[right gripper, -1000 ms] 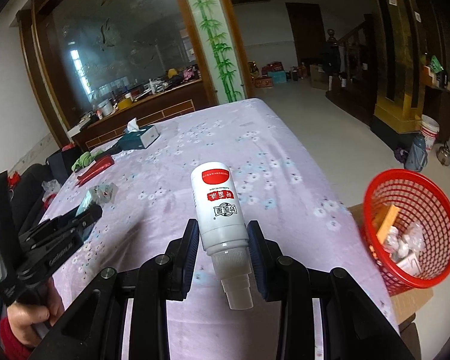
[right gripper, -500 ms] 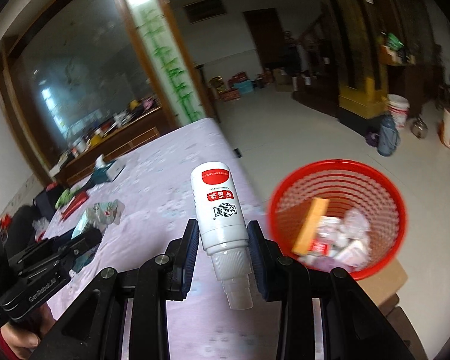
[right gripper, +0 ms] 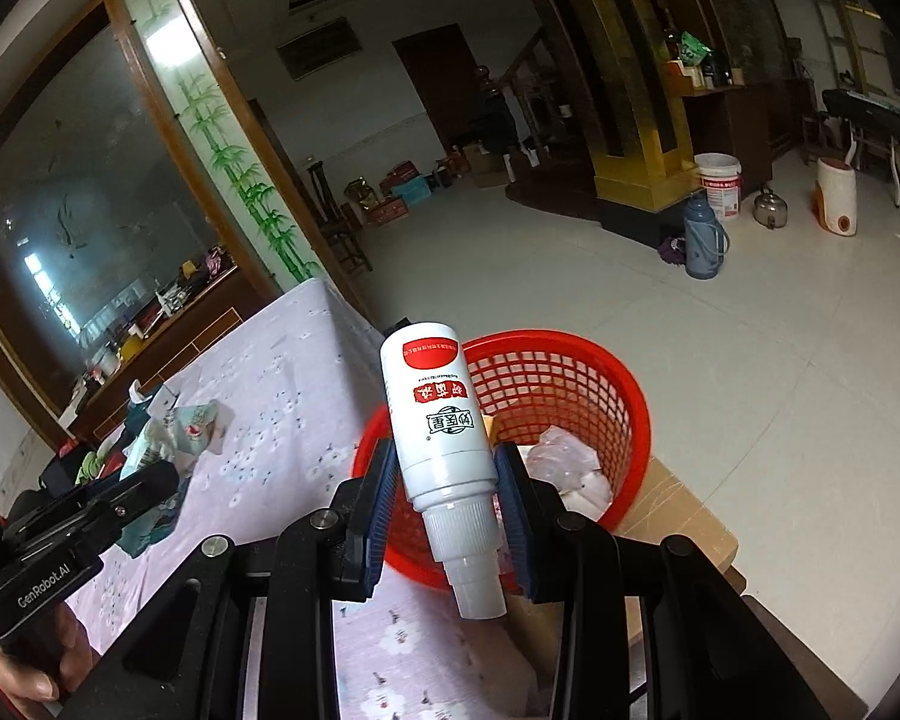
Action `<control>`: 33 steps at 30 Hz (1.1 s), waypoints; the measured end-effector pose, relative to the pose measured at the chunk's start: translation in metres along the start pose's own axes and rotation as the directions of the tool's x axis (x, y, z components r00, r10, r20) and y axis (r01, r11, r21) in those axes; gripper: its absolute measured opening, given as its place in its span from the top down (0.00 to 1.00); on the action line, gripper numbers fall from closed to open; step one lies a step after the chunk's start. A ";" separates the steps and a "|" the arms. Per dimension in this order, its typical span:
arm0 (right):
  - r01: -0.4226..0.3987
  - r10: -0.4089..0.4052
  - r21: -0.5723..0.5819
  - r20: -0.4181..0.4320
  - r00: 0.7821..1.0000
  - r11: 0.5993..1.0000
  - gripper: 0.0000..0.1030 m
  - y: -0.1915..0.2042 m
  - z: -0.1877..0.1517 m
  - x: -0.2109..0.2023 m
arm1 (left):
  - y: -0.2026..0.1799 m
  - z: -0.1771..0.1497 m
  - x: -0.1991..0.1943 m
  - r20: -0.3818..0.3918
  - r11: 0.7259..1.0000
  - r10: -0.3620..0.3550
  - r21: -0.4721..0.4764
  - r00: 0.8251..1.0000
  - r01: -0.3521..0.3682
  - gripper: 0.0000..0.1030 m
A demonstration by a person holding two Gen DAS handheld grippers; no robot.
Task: Collect trash
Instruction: 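Carry the teal packet with the left tool toward the basket while the right tool carries the bottle, then open the left tool over the basket dropping the packet while the right tool drops the bottle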
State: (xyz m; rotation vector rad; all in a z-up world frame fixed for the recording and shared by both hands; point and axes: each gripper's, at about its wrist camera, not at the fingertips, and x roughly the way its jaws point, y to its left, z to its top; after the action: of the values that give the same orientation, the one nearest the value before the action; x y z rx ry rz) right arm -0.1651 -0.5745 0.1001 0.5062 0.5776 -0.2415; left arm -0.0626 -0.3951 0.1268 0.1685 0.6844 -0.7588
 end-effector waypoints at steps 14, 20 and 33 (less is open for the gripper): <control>0.007 -0.007 0.030 0.010 1.000 1.000 0.65 -0.021 0.030 0.019 | -0.044 0.031 0.053 -0.021 0.995 -0.093 0.022 0.995 0.093 0.70; 0.031 -0.031 0.029 -0.012 0.999 0.999 0.65 -0.028 0.035 0.043 | -0.047 0.030 0.085 -0.044 0.995 -0.095 0.007 0.995 0.095 0.69; 0.086 -0.086 -0.002 0.000 0.996 0.996 0.52 -0.027 0.030 0.035 | -0.030 0.019 0.083 -0.037 0.998 -0.067 -0.009 0.997 0.067 0.35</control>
State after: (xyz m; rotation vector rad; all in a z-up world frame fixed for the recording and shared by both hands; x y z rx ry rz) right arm -0.1329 -0.6154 0.0912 0.4797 0.6004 -0.3226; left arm -0.0304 -0.4720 0.0924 0.1537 0.7315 -0.8187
